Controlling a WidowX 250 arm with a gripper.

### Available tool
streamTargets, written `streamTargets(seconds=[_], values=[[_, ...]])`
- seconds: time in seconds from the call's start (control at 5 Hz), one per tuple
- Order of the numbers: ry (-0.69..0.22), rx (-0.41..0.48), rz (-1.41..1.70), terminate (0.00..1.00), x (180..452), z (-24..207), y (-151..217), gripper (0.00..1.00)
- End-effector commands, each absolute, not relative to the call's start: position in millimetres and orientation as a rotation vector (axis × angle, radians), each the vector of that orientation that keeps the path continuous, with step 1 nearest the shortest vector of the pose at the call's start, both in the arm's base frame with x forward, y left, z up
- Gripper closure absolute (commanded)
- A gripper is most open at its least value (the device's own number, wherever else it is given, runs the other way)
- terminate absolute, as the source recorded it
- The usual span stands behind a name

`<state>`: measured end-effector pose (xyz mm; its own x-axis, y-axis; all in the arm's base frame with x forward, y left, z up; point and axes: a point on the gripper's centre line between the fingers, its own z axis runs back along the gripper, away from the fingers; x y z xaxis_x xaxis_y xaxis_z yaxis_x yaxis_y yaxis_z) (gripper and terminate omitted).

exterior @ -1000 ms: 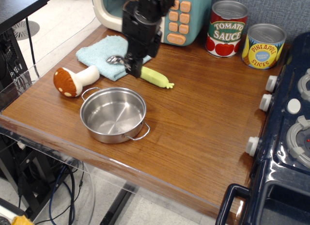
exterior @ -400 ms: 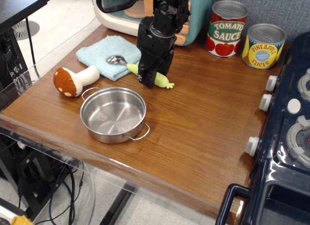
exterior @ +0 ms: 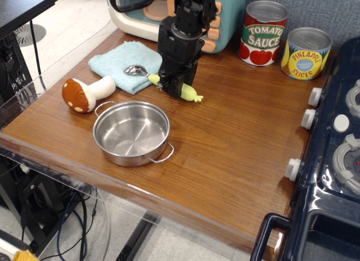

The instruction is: Move the spoon in front of the cans

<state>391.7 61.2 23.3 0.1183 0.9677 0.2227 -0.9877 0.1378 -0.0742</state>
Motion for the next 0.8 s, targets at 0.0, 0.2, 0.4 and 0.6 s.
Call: streamTargets(seconds=[0.0, 0.2, 0.4, 0.6], values=[[-0.358, 0.025, 1.44, 0.0, 399.5, 87.4, 59.6, 1.0], [-0.399, 0.017, 1.442, 0.0, 396.5, 114.0, 41.3, 1.0], [-0.432, 0.002, 1.412, 0.0, 394.4, 131.6, 9.7, 1.0], [-0.461, -0.003, 1.435, 0.0, 396.8, 135.4, -26.2, 1.0]])
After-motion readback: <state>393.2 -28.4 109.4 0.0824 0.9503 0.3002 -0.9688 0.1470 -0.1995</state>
